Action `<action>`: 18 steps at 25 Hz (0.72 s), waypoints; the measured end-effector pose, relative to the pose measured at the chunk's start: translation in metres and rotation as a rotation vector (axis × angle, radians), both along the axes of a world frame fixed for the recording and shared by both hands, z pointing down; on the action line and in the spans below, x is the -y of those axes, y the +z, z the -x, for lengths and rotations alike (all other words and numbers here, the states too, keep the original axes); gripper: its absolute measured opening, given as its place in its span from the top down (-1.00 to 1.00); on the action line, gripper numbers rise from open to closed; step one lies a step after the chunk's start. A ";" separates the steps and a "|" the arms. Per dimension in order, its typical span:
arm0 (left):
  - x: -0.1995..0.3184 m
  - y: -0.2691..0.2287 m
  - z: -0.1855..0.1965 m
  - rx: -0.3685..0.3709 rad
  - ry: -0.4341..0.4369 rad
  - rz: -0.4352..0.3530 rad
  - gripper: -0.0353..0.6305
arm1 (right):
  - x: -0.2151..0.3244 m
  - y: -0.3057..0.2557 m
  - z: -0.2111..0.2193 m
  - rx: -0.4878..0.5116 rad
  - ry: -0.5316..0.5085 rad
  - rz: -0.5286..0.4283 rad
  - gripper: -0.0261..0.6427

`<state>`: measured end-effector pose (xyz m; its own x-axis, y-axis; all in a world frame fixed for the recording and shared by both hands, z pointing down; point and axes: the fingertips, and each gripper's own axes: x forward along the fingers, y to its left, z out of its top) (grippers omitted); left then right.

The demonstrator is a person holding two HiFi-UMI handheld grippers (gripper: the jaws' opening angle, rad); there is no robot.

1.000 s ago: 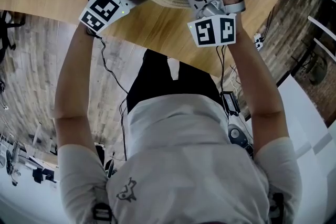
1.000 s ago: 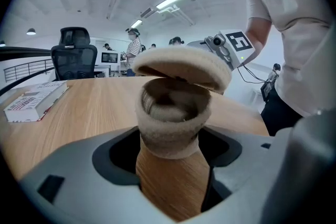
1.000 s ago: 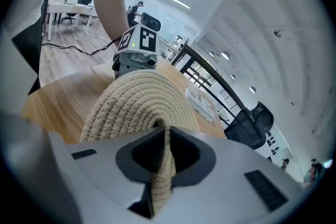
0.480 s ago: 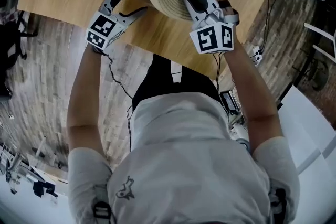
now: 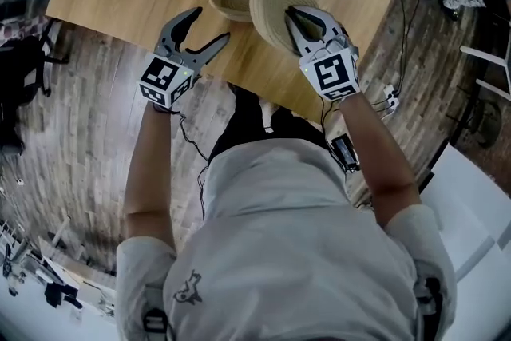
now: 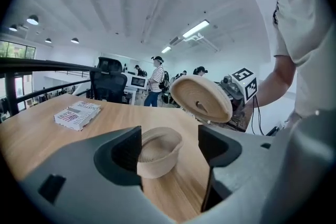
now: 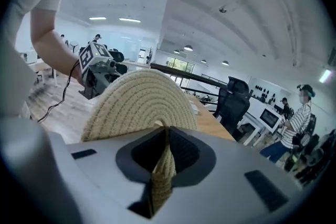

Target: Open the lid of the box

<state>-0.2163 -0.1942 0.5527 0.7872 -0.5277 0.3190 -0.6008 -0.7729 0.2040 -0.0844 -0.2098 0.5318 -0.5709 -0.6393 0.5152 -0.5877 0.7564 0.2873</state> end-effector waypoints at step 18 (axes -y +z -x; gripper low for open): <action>-0.099 -0.080 -0.090 -0.034 -0.259 -0.100 0.29 | -0.092 -0.062 -0.075 0.255 -0.067 0.017 0.82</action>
